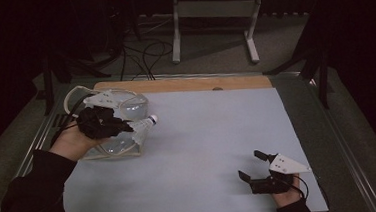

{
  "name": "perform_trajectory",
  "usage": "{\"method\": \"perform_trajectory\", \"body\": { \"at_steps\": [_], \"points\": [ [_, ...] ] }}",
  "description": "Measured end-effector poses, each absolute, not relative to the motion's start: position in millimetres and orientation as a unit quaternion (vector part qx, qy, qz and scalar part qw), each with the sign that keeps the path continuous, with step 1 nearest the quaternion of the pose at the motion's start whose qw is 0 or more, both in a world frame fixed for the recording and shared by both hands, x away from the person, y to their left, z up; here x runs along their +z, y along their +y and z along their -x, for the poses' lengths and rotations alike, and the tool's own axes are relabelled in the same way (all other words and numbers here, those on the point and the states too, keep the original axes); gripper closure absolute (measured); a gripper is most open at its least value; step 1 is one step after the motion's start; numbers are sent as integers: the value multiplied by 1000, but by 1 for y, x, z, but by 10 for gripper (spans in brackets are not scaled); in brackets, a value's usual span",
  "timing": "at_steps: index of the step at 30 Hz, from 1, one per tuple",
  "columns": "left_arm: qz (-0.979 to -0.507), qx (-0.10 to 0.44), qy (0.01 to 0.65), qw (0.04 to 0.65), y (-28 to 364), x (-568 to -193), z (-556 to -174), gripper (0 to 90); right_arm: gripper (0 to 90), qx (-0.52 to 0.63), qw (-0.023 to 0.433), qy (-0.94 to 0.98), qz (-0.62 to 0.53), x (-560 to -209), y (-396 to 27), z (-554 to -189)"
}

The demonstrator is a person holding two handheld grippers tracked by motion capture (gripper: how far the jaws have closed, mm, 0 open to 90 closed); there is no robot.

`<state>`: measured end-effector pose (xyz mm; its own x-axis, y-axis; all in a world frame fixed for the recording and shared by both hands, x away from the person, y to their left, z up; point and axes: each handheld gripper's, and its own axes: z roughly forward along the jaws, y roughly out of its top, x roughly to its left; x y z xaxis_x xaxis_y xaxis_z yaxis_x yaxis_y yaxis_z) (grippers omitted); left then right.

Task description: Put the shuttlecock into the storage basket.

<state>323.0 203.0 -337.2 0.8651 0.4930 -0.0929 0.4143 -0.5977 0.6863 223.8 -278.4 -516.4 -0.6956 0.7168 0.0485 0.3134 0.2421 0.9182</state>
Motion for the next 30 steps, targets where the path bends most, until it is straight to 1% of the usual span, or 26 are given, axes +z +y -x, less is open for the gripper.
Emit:
{"method": "perform_trajectory", "body": {
  "at_steps": [4, 11, 19, 30],
  "points": [
    [-888, 65, 267, 368, 215, -337, -322, 900, 91, 514, 196, 765, -336, -516, -278, -224],
    [-885, 71, 281, 364, 225, -338, -321, 900, 91, 512, 196, 766, -336, -517, -278, -224],
    [-882, 68, 305, 353, 234, -348, -323, 900, 91, 511, 194, 766, -338, -517, -277, -224],
    [-884, 59, 314, 340, 249, -355, -322, 900, 91, 510, 192, 767, -338, -518, -277, -225]
  ]
}}
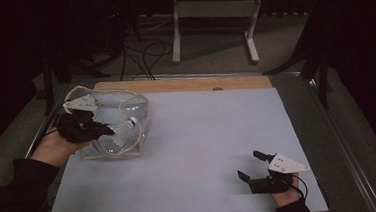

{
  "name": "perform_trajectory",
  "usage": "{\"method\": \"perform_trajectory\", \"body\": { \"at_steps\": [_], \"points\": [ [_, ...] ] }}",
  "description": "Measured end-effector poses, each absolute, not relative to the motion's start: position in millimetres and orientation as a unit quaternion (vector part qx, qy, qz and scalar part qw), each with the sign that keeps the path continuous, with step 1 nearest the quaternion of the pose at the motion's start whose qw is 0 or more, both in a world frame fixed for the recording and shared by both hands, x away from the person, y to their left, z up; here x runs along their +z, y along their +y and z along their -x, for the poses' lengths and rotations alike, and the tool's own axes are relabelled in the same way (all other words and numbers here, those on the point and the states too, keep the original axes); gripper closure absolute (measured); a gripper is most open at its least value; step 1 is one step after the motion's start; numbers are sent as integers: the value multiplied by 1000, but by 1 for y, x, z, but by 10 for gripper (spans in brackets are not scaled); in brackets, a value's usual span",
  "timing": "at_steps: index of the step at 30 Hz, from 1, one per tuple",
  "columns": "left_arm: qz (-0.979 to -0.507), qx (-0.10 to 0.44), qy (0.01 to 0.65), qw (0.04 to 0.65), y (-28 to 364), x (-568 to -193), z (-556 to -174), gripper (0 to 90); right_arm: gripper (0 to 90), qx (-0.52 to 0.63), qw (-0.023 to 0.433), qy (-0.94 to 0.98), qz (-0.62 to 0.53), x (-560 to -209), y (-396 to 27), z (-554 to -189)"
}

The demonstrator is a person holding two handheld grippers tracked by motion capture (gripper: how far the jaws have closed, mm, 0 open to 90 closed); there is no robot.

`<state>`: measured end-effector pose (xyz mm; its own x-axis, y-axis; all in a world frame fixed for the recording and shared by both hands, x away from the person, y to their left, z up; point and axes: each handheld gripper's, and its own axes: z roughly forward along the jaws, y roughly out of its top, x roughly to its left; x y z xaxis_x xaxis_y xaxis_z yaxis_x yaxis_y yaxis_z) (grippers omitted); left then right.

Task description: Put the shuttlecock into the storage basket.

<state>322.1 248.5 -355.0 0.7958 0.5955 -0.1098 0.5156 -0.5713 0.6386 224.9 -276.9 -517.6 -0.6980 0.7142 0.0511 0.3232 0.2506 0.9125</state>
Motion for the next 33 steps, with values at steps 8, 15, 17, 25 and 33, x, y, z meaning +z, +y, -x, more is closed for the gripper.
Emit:
{"method": "perform_trajectory", "body": {
  "at_steps": [8, 15, 17, 25, 33],
  "points": [
    [-890, 41, 321, 322, 250, -367, -324, 900, 91, 509, 192, 767, -339, -518, -277, -225],
    [-893, 35, 323, 312, 249, -373, -325, 900, 91, 510, 192, 768, -338, -518, -278, -225],
    [-893, 31, 323, 311, 247, -376, -325, 900, 91, 509, 194, 768, -337, -518, -278, -225],
    [-889, 39, 324, 323, 246, -379, -325, 768, 91, 509, 193, 768, -337, -518, -278, -225],
    [-881, 47, 328, 338, 246, -378, -324, 569, 91, 508, 193, 768, -339, -517, -278, -225]
  ]
}}
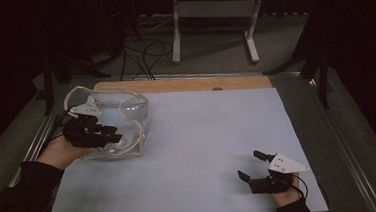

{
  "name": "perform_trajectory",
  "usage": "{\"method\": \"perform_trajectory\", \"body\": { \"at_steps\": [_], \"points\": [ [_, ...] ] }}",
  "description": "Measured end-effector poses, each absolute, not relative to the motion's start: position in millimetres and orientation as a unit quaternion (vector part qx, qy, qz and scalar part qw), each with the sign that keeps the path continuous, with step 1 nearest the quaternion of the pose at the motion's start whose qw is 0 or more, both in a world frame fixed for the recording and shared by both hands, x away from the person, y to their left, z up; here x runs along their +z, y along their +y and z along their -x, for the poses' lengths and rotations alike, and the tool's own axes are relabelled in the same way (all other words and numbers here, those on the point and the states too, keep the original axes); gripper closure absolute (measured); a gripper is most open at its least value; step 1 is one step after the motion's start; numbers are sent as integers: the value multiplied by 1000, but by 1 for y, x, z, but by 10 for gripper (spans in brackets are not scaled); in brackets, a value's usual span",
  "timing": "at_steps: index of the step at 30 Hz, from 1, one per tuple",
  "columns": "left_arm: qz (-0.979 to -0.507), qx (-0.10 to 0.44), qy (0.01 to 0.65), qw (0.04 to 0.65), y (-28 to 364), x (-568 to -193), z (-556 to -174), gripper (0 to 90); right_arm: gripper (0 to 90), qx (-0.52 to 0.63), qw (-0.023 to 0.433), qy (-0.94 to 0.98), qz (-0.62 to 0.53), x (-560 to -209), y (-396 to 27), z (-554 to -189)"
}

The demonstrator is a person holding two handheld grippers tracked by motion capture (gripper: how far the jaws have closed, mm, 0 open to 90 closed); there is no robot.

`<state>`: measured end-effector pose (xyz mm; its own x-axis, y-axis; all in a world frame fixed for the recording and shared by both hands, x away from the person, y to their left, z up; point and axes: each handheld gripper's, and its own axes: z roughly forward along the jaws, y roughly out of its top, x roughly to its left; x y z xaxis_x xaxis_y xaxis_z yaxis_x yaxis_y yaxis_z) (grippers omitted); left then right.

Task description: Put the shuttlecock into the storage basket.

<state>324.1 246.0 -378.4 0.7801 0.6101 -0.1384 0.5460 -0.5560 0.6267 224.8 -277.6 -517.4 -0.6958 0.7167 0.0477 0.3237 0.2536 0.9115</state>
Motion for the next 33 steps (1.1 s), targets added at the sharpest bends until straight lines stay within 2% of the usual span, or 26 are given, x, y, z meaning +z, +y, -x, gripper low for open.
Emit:
{"method": "perform_trajectory", "body": {
  "at_steps": [2, 3, 5, 6, 8, 11, 15, 21, 27, 33],
  "points": [
    [-879, 58, 334, 336, 245, -377, -323, 521, 91, 509, 193, 768, -339, -517, -278, -225],
    [-879, 58, 334, 336, 245, -377, -323, 450, 91, 509, 193, 768, -339, -517, -278, -225],
    [-876, 64, 337, 338, 243, -375, -322, 441, 91, 509, 192, 767, -340, -517, -278, -225],
    [-876, 67, 339, 336, 240, -373, -321, 363, 91, 509, 192, 768, -339, -517, -278, -225],
    [-876, 72, 340, 335, 239, -372, -321, 343, 91, 509, 192, 767, -340, -517, -278, -225],
    [-873, 73, 343, 339, 234, -370, -319, 246, 91, 509, 193, 768, -339, -517, -277, -225],
    [-874, 72, 342, 337, 230, -369, -319, 186, 91, 509, 191, 767, -341, -517, -277, -224],
    [-869, 73, 348, 343, 225, -367, -318, 144, 91, 508, 193, 767, -340, -517, -278, -224],
    [-863, 70, 347, 361, 217, -360, -316, 23, 91, 509, 193, 767, -340, -517, -278, -224],
    [-850, 79, 359, 377, 213, -353, -315, 4, 91, 509, 193, 767, -341, -517, -278, -225]
  ]
}}
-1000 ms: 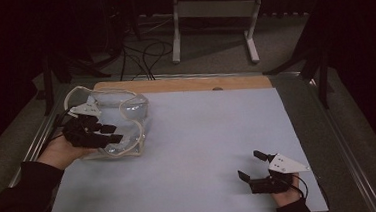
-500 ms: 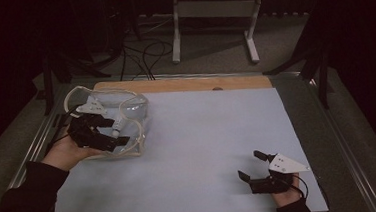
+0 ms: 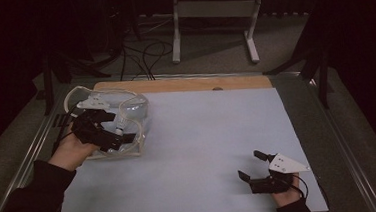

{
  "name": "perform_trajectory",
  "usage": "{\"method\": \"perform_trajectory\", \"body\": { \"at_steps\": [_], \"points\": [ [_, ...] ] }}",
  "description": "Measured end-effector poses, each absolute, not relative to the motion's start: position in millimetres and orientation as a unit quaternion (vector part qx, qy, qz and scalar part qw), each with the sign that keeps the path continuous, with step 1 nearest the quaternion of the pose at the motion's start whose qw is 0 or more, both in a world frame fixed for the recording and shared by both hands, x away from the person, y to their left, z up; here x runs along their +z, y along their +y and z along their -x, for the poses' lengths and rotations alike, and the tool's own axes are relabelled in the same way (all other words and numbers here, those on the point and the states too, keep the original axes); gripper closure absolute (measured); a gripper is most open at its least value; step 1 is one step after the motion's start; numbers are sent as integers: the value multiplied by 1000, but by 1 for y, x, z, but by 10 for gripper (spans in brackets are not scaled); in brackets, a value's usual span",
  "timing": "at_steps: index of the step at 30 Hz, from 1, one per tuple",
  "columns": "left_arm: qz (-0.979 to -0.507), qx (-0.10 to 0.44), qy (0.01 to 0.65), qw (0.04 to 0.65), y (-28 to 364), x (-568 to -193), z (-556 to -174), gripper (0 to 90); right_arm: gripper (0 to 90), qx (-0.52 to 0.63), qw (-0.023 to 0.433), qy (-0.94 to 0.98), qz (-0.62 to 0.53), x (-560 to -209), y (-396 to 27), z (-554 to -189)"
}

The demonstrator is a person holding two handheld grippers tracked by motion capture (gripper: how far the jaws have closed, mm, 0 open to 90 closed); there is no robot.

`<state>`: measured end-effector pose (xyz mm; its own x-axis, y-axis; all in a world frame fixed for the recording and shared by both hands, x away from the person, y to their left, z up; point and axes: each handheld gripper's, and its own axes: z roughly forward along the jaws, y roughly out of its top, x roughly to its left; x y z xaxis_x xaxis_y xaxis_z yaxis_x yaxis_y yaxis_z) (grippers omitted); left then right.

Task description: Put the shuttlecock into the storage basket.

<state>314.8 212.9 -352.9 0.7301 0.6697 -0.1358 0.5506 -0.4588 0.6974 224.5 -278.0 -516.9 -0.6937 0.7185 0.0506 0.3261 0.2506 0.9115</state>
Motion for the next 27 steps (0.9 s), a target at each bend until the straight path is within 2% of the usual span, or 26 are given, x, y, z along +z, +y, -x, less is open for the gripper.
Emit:
{"method": "perform_trajectory", "body": {
  "at_steps": [27],
  "points": [
    [-860, 109, 304, 395, 164, -350, -301, 2, 91, 510, 190, 767, -341, -516, -279, -224]
  ]
}}
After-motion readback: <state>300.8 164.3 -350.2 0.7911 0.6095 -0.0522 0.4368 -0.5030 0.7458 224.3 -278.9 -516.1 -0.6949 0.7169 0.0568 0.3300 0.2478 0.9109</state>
